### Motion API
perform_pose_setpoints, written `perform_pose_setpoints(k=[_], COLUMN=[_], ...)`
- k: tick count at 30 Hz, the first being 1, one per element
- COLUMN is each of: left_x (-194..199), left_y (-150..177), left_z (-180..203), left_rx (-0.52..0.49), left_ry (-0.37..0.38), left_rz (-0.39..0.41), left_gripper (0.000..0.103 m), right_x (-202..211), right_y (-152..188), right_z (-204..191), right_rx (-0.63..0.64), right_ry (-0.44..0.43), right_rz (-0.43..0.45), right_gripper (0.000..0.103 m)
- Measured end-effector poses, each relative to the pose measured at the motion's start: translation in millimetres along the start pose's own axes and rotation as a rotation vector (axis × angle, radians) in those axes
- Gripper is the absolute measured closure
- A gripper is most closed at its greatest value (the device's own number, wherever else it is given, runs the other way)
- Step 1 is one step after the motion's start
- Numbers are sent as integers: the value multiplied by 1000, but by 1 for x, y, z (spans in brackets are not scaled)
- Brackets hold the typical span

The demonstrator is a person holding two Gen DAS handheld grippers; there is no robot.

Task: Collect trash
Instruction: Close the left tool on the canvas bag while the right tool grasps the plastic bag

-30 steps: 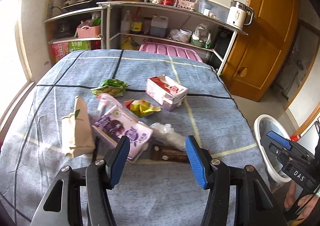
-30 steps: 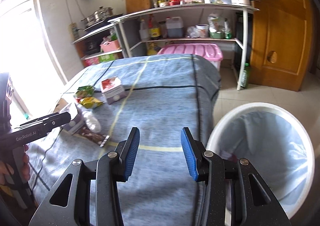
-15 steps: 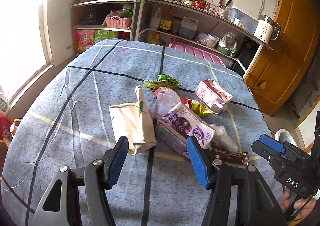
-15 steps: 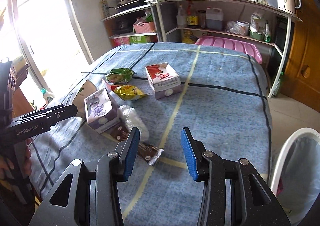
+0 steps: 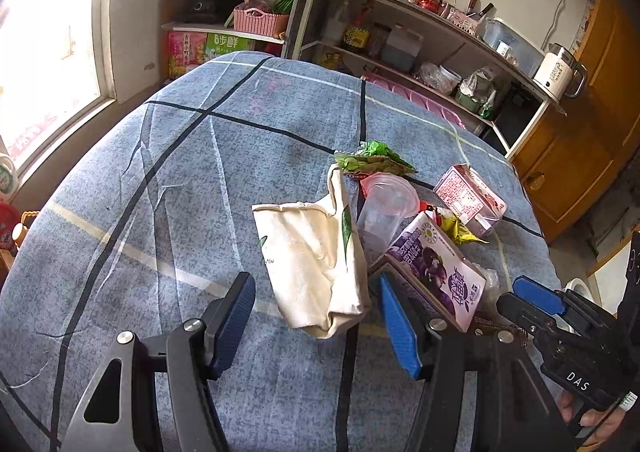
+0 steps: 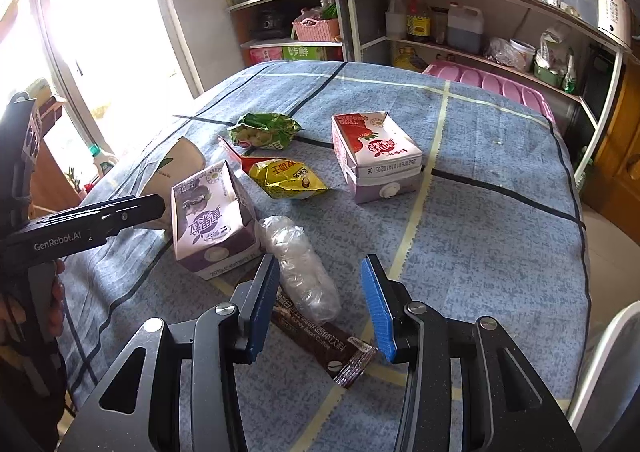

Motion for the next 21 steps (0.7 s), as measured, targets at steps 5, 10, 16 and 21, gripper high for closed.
perform_pose_setpoints(k=[5,10,16,21], left_x=[-13,-16,-17,-18], left_y=[0,-3,-5,-6], left_z=[-3,-3,-5,-4], left_rx=[27,29,42,36], left_ry=[22,34,46,45], left_rz=[-29,-20,-17,-20], left_gripper=[41,41,45,53], right_x=[-7,-11,-20,-20], right_y=[0,-2,0,0], right_z=[4,1,-3,-6], right_rx=[-27,-11,-26,-30], right_ry=[-14,-4,-32,-38], right_rz=[-19,-18,-38,-35], right_gripper=[59,59,59,59])
Point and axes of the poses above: each gripper's, at about its wrist camera, not at the fingertips, and x roughly against the way its jaws point, z to its right, y to its underside, the point moved 10 cm from there along -x, roughly the way its jaws point, and after that the axes turned 5 degrees about -z, right-handed, at the moved point
